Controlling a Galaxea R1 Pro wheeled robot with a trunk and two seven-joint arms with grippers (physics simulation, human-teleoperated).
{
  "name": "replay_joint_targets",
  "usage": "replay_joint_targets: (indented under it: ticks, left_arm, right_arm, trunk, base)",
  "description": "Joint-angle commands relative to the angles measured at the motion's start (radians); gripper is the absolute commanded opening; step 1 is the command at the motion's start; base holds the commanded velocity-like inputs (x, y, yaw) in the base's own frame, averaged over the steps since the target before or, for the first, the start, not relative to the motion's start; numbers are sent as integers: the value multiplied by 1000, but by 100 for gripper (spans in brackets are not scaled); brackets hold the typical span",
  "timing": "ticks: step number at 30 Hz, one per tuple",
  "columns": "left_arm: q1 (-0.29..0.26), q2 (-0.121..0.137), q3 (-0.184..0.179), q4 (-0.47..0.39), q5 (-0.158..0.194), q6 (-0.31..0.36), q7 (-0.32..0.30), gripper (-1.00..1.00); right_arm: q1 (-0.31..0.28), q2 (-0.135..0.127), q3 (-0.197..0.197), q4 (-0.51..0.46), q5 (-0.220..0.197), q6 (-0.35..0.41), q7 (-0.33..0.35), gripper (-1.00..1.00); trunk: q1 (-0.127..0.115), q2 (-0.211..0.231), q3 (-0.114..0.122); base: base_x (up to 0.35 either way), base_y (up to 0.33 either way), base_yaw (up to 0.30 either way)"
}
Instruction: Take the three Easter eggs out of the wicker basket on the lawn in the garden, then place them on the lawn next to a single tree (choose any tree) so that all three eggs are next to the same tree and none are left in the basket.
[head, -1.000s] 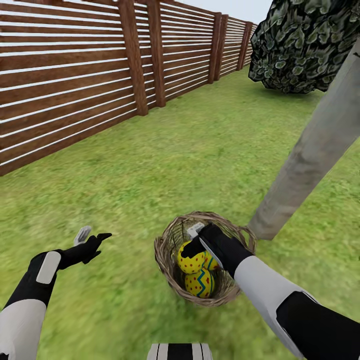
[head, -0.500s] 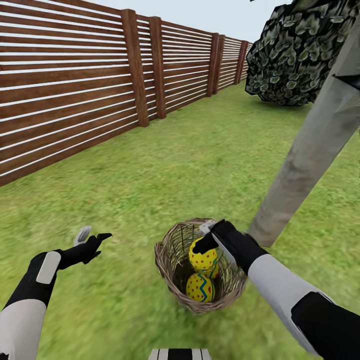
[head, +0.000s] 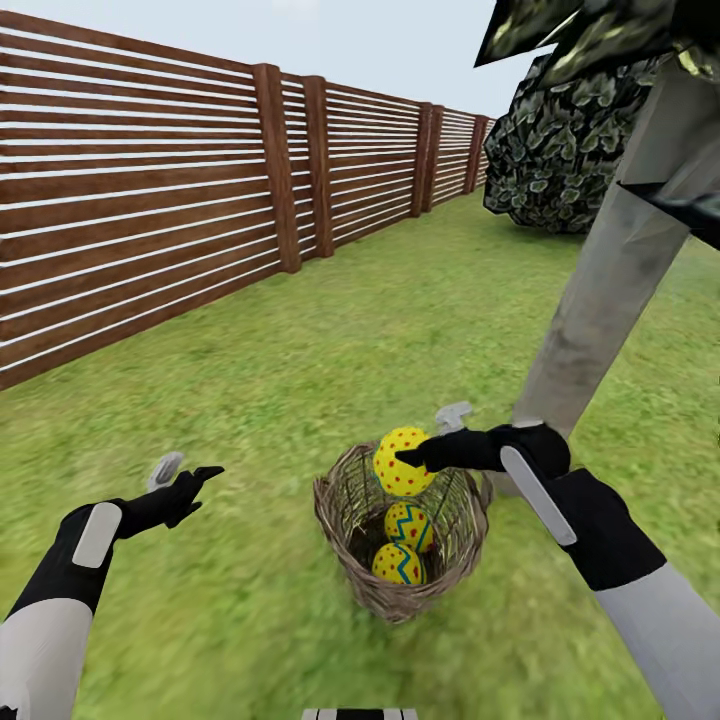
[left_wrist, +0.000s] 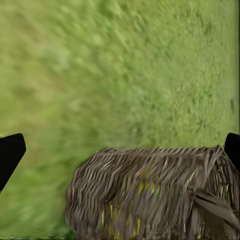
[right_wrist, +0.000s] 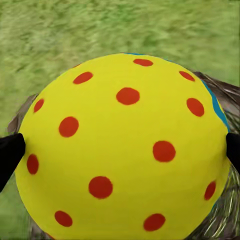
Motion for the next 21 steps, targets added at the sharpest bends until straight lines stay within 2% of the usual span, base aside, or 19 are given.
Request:
replay_joint_targets:
  ticks: [1, 3, 5, 8, 9, 10, 11, 12, 14, 15, 17, 18, 19, 21]
  left_arm:
    - [-1, 0, 3, 0, -6, 5, -6, 100]
    - [-1, 0, 3, 0, -6, 5, -6, 100]
    - [-1, 2, 4, 0, -5, 5, -6, 100]
    - [-1, 11, 11, -1, 0, 5, -8, 100]
    - [-1, 11, 11, -1, 0, 5, -9, 100]
    - [-1, 12, 11, -2, 0, 5, -12, 100]
    - [-1, 12, 10, -2, 1, 5, -13, 100]
    - [-1, 12, 10, -2, 1, 5, -14, 100]
    - [-1, 12, 7, -2, -1, 5, -14, 100]
    - [-1, 12, 7, -2, -2, 4, -14, 100]
    - [-1, 12, 7, -2, -2, 4, -14, 100]
    - [-1, 12, 6, -2, -2, 4, -14, 100]
    - [-1, 10, 5, 0, -3, 4, -12, 100]
    - [-1, 8, 5, 0, -4, 4, -11, 100]
  right_arm:
    - [6, 0, -3, -5, 12, -9, 18, -100]
    - [27, -3, -33, -7, 11, -82, 67, -100]
    - [65, 1, -95, -9, 11, -123, 91, -100]
    - [133, 1, -123, -13, 11, -264, 99, -100]
    - [161, 1, -146, -18, 9, -300, 100, -100]
    - [204, 2, -186, -23, 6, -320, 101, -100]
    - [243, 3, -234, -34, 5, -350, 112, -100]
    - [274, 3, -281, -39, 4, -392, 151, -100]
    - [327, 3, -370, -42, 4, -425, 256, -100]
    - [346, 5, -451, -42, 4, -431, 312, -100]
    - [372, 11, -587, -38, 4, -431, 375, -100]
    - [386, 11, -642, -36, 4, -432, 386, -100]
    - [396, 11, -729, -33, 5, -431, 394, -100]
    - [412, 12, -834, -31, 5, -428, 400, -100]
  trunk:
    - [-1, 0, 3]
    - [-2, 0, 11]
    - [-3, 1, 19]
    - [-4, 2, 30]
    - [-5, 2, 34]
    - [-5, 2, 38]
    - [-6, 2, 42]
    - [-6, 2, 46]
    - [-7, 3, 53]
    - [-8, 3, 57]
    - [-8, 4, 65]
    - [-9, 4, 69]
    - [-9, 4, 73]
    - [-10, 5, 81]
  base:
    - [-345, 0, 0]
    - [-345, 0, 0]
    - [-345, 0, 0]
    - [-335, 0, 0]
    - [-150, 0, 0]
    - [-61, 0, 0]
    - [-25, 0, 0]
    - [-10, 0, 0]
    - [-3, 0, 0]
    - [0, 0, 0]
    - [0, 0, 0]
    - [0, 0, 0]
    - [0, 0, 0]
    - [0, 0, 0]
